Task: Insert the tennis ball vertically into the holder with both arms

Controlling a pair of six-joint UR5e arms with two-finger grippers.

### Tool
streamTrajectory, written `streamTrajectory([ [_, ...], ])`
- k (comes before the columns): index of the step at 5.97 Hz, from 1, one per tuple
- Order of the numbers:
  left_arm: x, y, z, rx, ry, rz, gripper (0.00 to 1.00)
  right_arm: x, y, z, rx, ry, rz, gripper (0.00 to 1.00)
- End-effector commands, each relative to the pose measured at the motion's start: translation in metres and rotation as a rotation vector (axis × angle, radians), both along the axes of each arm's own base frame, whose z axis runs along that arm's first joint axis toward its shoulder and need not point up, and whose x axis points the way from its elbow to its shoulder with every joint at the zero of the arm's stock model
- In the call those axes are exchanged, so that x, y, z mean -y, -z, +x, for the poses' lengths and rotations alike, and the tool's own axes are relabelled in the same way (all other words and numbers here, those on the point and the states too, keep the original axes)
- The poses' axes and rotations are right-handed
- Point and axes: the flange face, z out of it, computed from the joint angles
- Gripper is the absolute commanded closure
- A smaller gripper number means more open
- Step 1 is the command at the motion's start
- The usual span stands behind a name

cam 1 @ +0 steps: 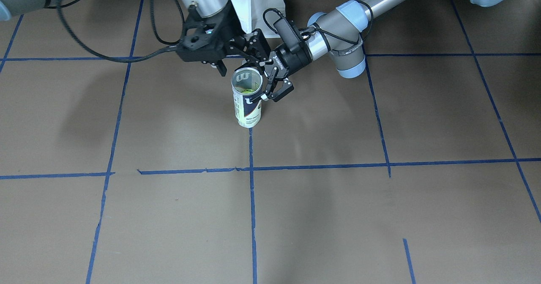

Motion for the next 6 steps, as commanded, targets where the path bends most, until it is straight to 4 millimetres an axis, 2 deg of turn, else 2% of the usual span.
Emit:
streamTrajectory([
  [1, -0.016, -0.026, -0.04, 0.008, 0.003, 0.002, 0.0, 0.048, -0.039, 0.072, -0.032, -0.019, 0.028, 0.01],
  [2, -0.025, -0.039, -0.058, 0.015, 0.001, -0.003, 0.0, 0.066, -0.046, 0.105, -0.031, -0.02, 0.046, 0.01],
  [3, -0.031, -0.041, -0.068, 0.008, -0.001, -0.004, 0.0, 0.081, -0.061, 0.134, -0.042, -0.028, 0.051, 0.01],
  [4, -0.032, -0.035, -0.077, -0.008, 0.003, -0.003, 0.01, 0.09, -0.117, 0.153, -0.119, 0.017, 0.091, 0.01],
  [5, -0.02, -0.056, -0.092, 0.026, 0.037, -0.023, 0.01, 0.099, -0.167, 0.184, -0.198, 0.064, 0.157, 0.01],
  [6, 0.0, -0.086, -0.111, 0.066, 0.075, -0.091, 0.01, 0.105, -0.213, 0.219, -0.27, 0.115, 0.222, 0.01],
])
